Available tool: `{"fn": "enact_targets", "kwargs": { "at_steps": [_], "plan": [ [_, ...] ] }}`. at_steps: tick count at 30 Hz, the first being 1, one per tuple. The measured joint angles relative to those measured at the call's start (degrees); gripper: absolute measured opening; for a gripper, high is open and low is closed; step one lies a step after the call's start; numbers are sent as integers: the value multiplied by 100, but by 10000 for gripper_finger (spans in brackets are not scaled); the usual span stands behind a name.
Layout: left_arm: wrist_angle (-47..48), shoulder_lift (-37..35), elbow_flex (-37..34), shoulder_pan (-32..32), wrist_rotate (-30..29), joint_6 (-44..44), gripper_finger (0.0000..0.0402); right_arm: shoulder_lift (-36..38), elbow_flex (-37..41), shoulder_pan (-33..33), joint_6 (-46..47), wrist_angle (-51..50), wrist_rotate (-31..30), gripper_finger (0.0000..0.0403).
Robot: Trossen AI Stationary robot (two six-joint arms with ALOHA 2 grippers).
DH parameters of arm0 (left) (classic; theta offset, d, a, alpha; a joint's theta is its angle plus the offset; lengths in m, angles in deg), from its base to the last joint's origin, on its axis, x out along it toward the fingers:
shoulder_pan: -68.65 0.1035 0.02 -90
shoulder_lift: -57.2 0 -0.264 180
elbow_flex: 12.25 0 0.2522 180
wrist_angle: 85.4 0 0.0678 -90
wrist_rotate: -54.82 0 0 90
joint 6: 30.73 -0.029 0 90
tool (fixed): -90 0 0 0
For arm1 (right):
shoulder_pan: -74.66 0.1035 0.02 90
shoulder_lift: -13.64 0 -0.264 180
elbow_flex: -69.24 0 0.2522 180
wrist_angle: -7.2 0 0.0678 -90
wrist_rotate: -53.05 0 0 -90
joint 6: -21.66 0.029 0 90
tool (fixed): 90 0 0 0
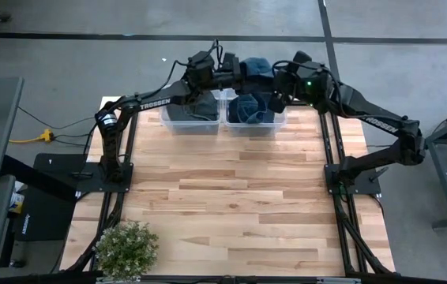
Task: Pick & Place hat
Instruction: Put the blue cap into the right transparent bin
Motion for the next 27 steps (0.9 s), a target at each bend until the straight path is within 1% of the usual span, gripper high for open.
{"fn": "enact_targets", "kwargs": {
  "at_steps": [3, 6, 9, 10, 14, 18, 21, 23, 27],
  "plan": [
    [15, 0, 0, 4, -7, 0, 5, 0, 0, -55, 156, -70, 84, 170],
    [13, 0, 0, 2, -102, -28, 13, 0, 0, -75, 140, -72, 197, 109],
    [13, 0, 0, 0, -175, -42, 18, 0, 0, -75, -65, -84, 260, 39],
    [13, 0, 0, 2, -176, -44, 18, 0, 0, -76, -129, -95, 326, 30],
    [13, 0, 0, 2, -204, -133, 19, 0, 0, -131, -239, -76, 491, 30],
    [52, 0, -2, -2, -348, -697, 20, 2, 0, -268, -236, -148, 838, 30],
    [65, 0, -2, 0, -372, -1499, 22, 2, 0, -417, -221, -221, 1168, 30],
    [61, 0, -2, -2, -356, -2096, 32, 2, 0, -523, -210, -247, 1339, 30],
    [63, 0, -2, 0, -340, -3109, 77, 0, 0, -774, -211, -323, 1669, 30]
  ]
}}
